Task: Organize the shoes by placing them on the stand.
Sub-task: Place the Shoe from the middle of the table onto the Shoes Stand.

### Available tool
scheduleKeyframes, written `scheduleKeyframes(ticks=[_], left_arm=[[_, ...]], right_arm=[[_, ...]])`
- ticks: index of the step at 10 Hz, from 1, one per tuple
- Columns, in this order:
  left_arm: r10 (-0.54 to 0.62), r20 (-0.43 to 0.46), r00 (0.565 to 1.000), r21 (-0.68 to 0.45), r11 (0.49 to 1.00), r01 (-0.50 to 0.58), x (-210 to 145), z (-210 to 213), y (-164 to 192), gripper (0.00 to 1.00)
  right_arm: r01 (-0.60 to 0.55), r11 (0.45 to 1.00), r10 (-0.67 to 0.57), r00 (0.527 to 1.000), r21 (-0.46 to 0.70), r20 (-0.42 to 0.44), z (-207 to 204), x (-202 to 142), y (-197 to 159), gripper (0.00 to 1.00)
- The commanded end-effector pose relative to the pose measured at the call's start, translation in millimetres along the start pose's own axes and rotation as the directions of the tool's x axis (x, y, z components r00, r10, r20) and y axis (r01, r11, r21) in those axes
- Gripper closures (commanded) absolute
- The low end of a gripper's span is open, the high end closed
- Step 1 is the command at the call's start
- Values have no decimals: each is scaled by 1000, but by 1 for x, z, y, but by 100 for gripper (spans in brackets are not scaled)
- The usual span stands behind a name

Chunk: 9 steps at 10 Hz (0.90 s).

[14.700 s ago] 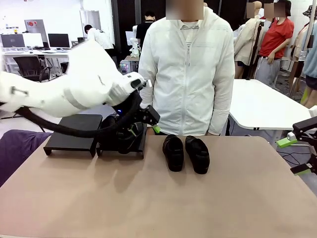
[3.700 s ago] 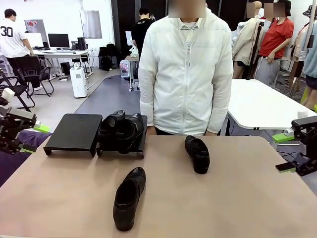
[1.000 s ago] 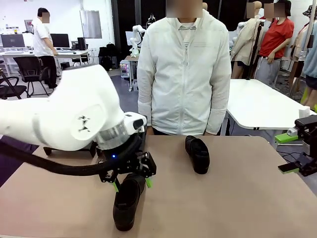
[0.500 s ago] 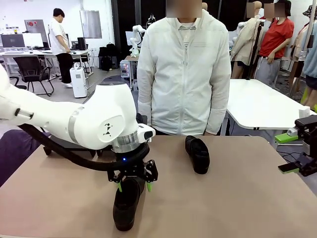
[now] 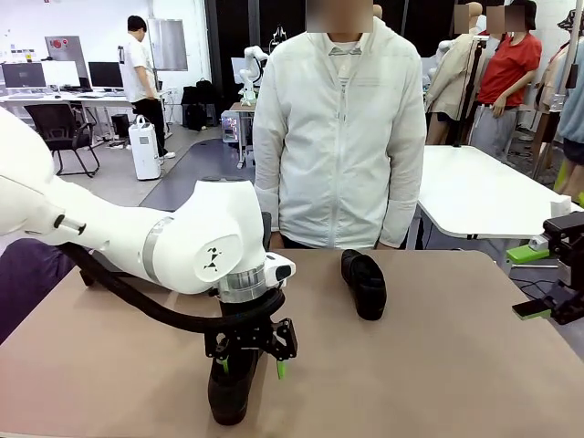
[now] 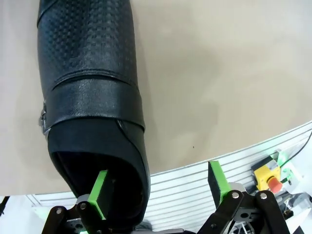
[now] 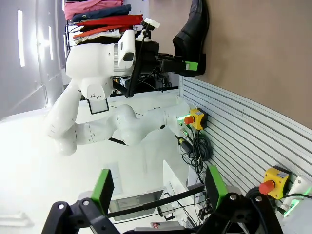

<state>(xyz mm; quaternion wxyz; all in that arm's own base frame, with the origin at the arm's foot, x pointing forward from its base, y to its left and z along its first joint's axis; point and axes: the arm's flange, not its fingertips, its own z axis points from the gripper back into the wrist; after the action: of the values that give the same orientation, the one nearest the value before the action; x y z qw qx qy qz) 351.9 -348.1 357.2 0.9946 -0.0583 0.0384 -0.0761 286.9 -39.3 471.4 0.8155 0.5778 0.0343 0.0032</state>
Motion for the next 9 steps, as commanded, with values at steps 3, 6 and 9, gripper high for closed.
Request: scheduleKeyframes(ticks=[3, 6, 9], left_arm=[[-2, 102, 995, 41, 999, -2, 2, -1, -5, 100], [16, 156, 988, 36, 999, -22, -1, 0, -2, 100], [5, 177, 984, 58, 998, -15, -5, 4, -3, 100]], right_arm=[[-27, 1000, 27, 1000, 4, -6, 3, 1, 1, 0], [-27, 1000, 27, 1000, 4, -6, 3, 1, 1, 0], [-27, 1000, 27, 1000, 4, -6, 3, 1, 1, 0]])
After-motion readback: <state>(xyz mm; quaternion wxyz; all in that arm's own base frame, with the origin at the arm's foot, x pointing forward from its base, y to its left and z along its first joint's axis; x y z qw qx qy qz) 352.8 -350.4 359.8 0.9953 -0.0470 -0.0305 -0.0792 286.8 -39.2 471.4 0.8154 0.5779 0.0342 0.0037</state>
